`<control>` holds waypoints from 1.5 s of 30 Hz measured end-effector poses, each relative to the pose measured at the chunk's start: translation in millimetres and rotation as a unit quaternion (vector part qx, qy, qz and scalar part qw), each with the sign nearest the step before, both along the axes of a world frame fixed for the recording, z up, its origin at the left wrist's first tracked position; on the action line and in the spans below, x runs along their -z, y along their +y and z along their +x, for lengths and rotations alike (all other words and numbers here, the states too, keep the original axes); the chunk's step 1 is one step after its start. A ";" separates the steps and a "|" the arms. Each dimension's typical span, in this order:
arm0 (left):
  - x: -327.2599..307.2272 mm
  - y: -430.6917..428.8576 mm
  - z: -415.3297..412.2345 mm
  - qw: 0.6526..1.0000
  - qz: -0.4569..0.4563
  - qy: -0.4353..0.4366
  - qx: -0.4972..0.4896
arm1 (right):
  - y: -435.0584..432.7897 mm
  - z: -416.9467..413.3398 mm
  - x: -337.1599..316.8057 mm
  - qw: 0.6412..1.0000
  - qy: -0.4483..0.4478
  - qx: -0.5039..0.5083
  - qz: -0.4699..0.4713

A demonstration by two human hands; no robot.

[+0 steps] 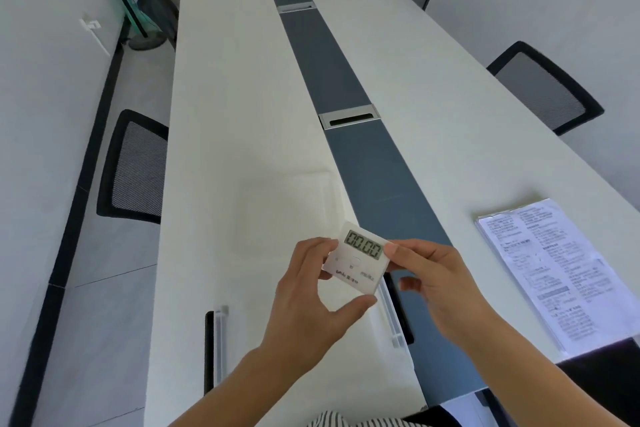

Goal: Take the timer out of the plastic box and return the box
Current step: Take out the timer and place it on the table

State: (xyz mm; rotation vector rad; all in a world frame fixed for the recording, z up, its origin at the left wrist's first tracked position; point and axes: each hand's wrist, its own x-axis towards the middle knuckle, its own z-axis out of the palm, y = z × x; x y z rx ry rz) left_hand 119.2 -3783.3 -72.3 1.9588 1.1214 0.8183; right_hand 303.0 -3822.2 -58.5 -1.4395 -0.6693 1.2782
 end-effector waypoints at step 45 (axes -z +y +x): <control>114.7 57.6 98.5 0.898 -0.058 0.437 0.017 | 152.6 208.2 199.4 0.925 -0.329 0.065 -0.180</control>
